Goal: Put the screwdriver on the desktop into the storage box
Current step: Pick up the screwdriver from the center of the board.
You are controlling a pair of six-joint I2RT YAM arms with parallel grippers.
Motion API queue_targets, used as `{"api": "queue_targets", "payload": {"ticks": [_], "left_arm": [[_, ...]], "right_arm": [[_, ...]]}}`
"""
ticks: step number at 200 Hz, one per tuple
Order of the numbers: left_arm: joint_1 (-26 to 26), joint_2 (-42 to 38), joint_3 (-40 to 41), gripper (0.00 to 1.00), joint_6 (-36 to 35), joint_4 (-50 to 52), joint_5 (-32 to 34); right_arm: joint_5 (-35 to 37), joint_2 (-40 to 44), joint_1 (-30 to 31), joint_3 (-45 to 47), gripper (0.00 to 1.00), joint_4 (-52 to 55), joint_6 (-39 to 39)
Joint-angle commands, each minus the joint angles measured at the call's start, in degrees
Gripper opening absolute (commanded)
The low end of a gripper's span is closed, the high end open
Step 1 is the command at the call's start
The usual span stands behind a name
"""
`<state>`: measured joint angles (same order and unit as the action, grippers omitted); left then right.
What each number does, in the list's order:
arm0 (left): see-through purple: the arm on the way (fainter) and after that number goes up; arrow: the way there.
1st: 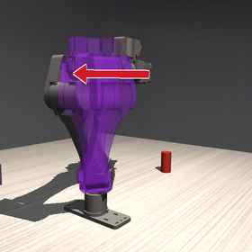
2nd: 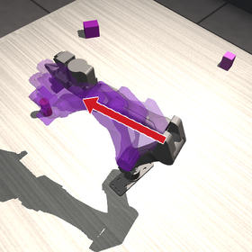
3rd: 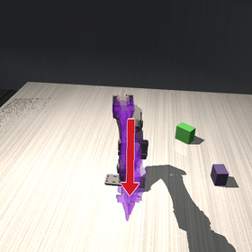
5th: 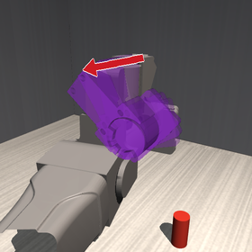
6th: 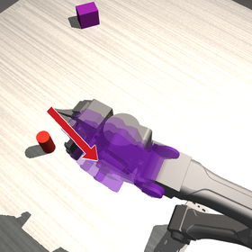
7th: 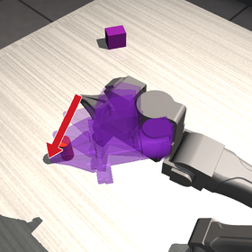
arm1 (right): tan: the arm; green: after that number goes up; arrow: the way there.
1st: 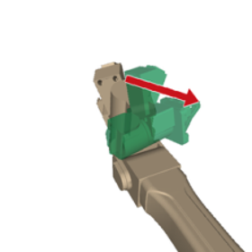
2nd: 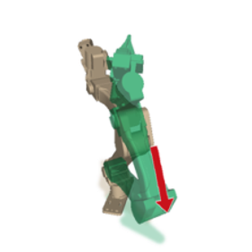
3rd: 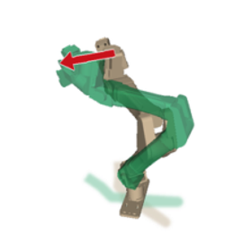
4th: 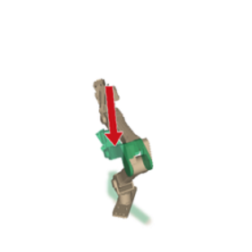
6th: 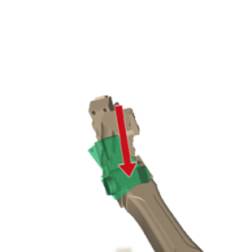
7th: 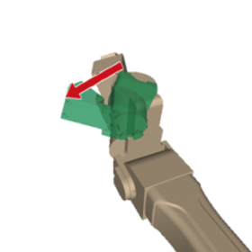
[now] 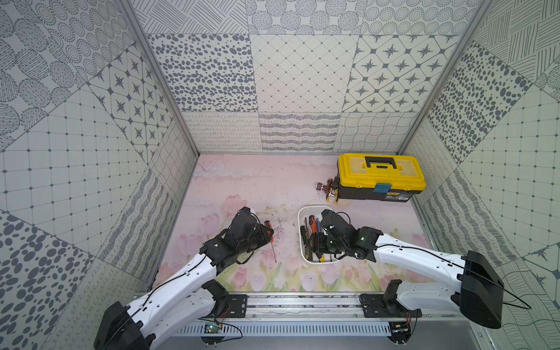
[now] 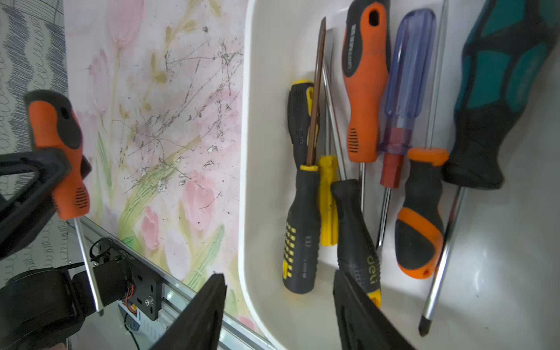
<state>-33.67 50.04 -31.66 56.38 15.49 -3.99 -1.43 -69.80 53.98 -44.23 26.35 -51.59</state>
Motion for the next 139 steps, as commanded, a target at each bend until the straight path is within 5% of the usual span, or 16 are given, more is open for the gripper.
{"api": "queue_targets", "payload": {"ticks": [1, 59, 139], "left_arm": [[-0.52, -0.61, 1.83, 0.00, -1.96, -12.41, -9.56], [-0.54, -2.87, 5.78, 0.00, 2.74, -25.90, -15.63], [-0.53, -7.70, 11.79, 0.00, 12.99, -39.96, -15.37]], "right_arm": [[0.11, 2.83, 0.77, -1.52, 0.62, -1.37, 1.84], [-6.47, 3.79, 10.62, -3.25, 0.59, -12.34, 7.56], [-10.03, 4.75, 11.35, 0.90, 0.55, -26.78, 4.84]]}}
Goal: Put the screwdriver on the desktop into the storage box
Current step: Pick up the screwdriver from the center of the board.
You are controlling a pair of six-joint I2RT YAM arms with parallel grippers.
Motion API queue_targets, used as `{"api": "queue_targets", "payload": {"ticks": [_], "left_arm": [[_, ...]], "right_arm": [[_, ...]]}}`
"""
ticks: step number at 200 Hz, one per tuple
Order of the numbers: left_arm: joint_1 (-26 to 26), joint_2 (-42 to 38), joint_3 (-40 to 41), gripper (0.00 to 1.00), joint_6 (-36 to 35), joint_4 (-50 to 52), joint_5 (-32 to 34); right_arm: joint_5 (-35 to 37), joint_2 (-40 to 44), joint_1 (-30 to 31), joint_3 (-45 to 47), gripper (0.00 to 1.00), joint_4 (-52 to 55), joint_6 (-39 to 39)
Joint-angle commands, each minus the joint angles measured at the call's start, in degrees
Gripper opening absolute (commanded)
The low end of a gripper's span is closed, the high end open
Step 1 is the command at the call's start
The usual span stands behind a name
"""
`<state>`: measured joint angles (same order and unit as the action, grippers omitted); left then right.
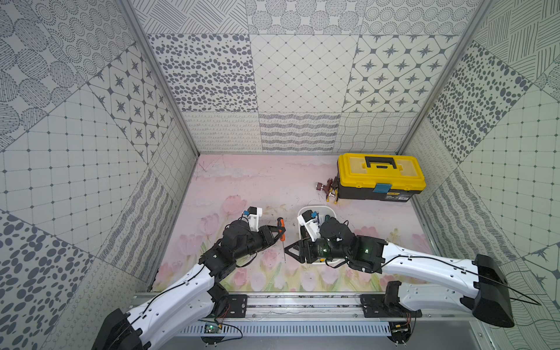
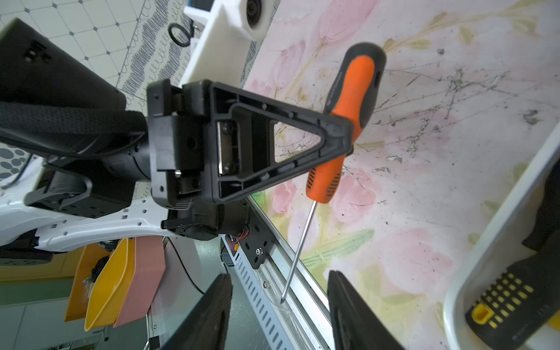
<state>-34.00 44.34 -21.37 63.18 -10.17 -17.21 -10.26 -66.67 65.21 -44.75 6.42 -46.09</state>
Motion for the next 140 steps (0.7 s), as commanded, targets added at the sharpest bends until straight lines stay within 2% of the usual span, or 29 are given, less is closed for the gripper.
{"api": "queue_targets", "payload": {"ticks": [1, 69, 140], "left_arm": [[-0.20, -2.03, 1.50, 0.00, 6.22, -14.37, -2.14], [-0.17, -6.24, 2.81, 0.00, 8.78, -18.66, -2.39], [-0.27, -6.24, 3.04, 0.00, 9.34, -20.77, -2.71]], "right_arm": [[-1.14, 1.63, 0.15, 1.42, 0.55, -6.85, -0.67], [-0.20, 0.09, 0.10, 1.40, 0.47, -6.62, -1.31], [-0.47, -1.19, 0.09, 0.26, 0.29, -6.41, -1.26]]}}
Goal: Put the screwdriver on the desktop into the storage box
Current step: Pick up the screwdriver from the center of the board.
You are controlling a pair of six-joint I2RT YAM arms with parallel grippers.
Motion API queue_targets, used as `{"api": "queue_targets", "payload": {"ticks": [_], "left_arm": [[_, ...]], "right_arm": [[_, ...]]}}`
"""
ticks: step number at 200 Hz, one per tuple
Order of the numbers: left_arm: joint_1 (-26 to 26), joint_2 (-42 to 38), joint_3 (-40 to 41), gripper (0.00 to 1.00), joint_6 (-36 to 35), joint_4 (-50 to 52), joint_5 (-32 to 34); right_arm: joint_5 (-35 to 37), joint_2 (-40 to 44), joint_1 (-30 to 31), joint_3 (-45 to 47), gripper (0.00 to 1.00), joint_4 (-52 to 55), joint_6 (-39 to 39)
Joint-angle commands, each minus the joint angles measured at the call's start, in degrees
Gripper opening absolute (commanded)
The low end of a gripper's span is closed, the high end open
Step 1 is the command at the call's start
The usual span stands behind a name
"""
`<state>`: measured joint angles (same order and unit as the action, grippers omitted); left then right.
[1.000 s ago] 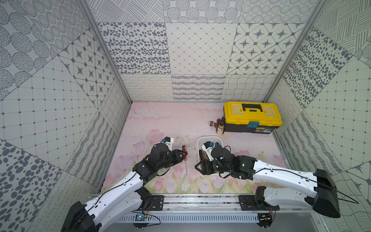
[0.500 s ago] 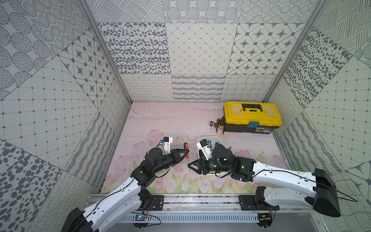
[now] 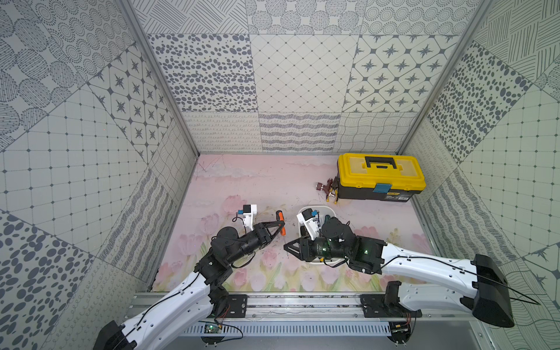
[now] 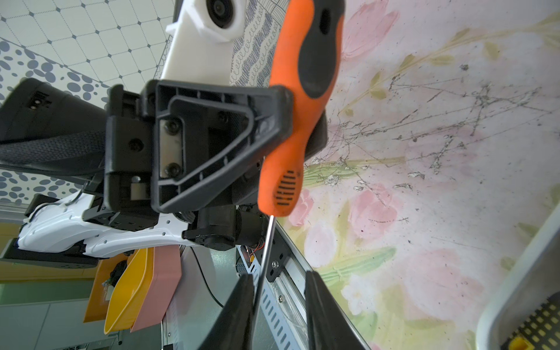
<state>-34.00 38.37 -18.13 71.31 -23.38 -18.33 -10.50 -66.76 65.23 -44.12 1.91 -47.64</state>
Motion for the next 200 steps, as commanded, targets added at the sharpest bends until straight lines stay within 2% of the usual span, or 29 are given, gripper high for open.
{"api": "queue_targets", "payload": {"ticks": [1, 74, 111, 135, 153, 168, 186, 200], "left_arm": [[-0.14, -0.20, -0.21, 0.00, 1.20, -7.52, -1.61], [-0.32, -0.46, -1.51, 0.00, -0.09, -3.67, -1.02], [-0.27, 1.83, -3.21, 0.01, -0.78, -2.03, -1.82], [-0.27, 3.31, -3.58, 0.14, -0.73, -2.28, -2.31], [-0.19, 3.69, -3.80, 0.38, -0.80, -2.21, -2.60], [-0.28, 3.73, -4.42, 0.54, -1.82, -0.57, -3.04], [-0.46, 4.12, -6.64, 0.70, -4.34, 5.33, -3.35], [-0.41, 5.27, -8.64, 0.77, -6.54, 9.45, -4.18]], "right_arm": [[-0.27, -1.14, 0.07, -0.45, 0.28, -1.91, 0.32], [0.53, -2.16, 0.11, -2.50, 0.00, 0.44, 0.79], [3.62, 0.75, 0.11, -2.33, 0.00, 3.43, 1.89], [5.03, 2.17, -0.18, -1.90, 0.00, 4.13, 2.10], [6.05, 2.50, -0.37, -2.14, 0.00, 5.40, 2.43], [7.73, 2.26, -0.37, -2.97, 0.00, 8.24, 3.17], [11.36, 1.40, -0.13, -5.22, 0.00, 14.73, 4.81], [14.84, 0.63, 0.43, -6.75, 0.00, 19.60, 5.90]]}}
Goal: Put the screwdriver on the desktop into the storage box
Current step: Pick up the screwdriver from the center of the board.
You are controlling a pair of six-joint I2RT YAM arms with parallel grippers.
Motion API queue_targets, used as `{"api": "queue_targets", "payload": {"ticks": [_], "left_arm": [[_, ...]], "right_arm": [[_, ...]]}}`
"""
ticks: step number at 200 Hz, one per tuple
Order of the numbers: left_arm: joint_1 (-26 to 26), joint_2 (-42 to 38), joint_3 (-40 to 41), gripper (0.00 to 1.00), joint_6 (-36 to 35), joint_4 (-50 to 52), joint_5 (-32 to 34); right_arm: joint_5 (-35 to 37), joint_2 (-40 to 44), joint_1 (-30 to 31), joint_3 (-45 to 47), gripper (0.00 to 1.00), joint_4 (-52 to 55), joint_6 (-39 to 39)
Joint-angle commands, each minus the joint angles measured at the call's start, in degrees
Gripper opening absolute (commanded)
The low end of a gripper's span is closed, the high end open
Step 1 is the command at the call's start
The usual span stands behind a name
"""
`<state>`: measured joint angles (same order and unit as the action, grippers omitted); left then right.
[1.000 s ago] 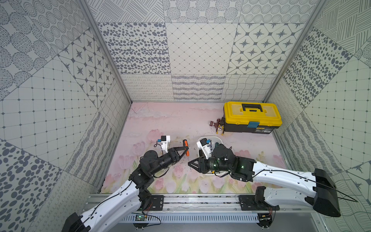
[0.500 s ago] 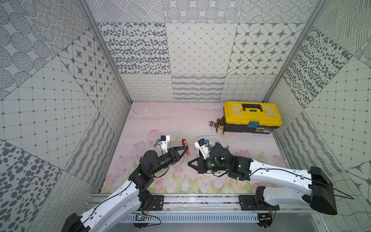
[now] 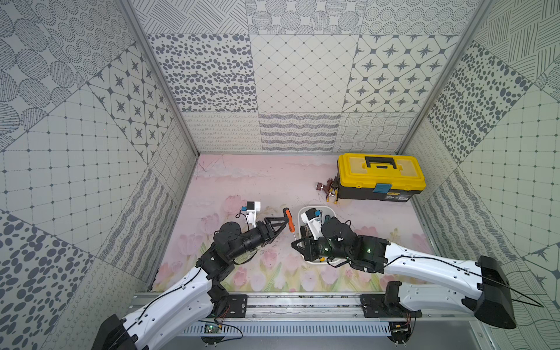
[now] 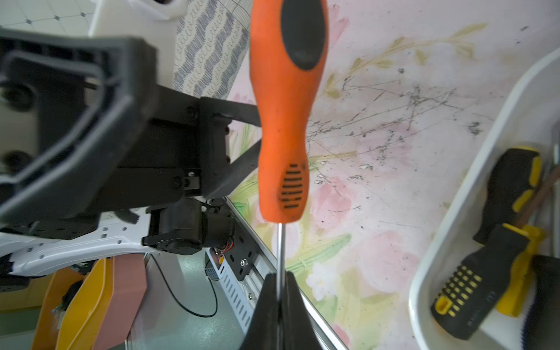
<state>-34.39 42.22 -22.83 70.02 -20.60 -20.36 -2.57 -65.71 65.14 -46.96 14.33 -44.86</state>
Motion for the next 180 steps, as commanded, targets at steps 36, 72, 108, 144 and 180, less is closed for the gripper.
{"api": "queue_targets", "payload": {"ticks": [36, 72, 108, 144, 180], "left_arm": [[-0.06, 7.09, -6.74, 0.79, -6.99, 11.34, -3.73], [-0.95, 12.32, -8.38, 0.79, -6.77, 8.67, -7.65], [-2.37, 13.67, -9.73, 0.77, -9.16, 11.22, -6.18], [-2.60, 15.37, -11.65, 0.58, -12.11, 17.43, -3.22], [-2.87, 16.84, -13.53, 0.48, -14.11, 22.21, 0.04]], "right_arm": [[12.51, -1.13, 2.50, -5.71, 0.00, 12.24, 4.41], [14.78, -3.37, 4.34, -7.66, 0.00, 14.31, 5.19], [18.08, -6.05, 6.54, -10.11, 0.00, 16.26, 6.24], [19.77, -5.87, 7.88, -10.53, 0.00, 16.68, 7.02], [21.09, -6.35, 9.07, -11.08, 0.00, 17.88, 7.86]]}}
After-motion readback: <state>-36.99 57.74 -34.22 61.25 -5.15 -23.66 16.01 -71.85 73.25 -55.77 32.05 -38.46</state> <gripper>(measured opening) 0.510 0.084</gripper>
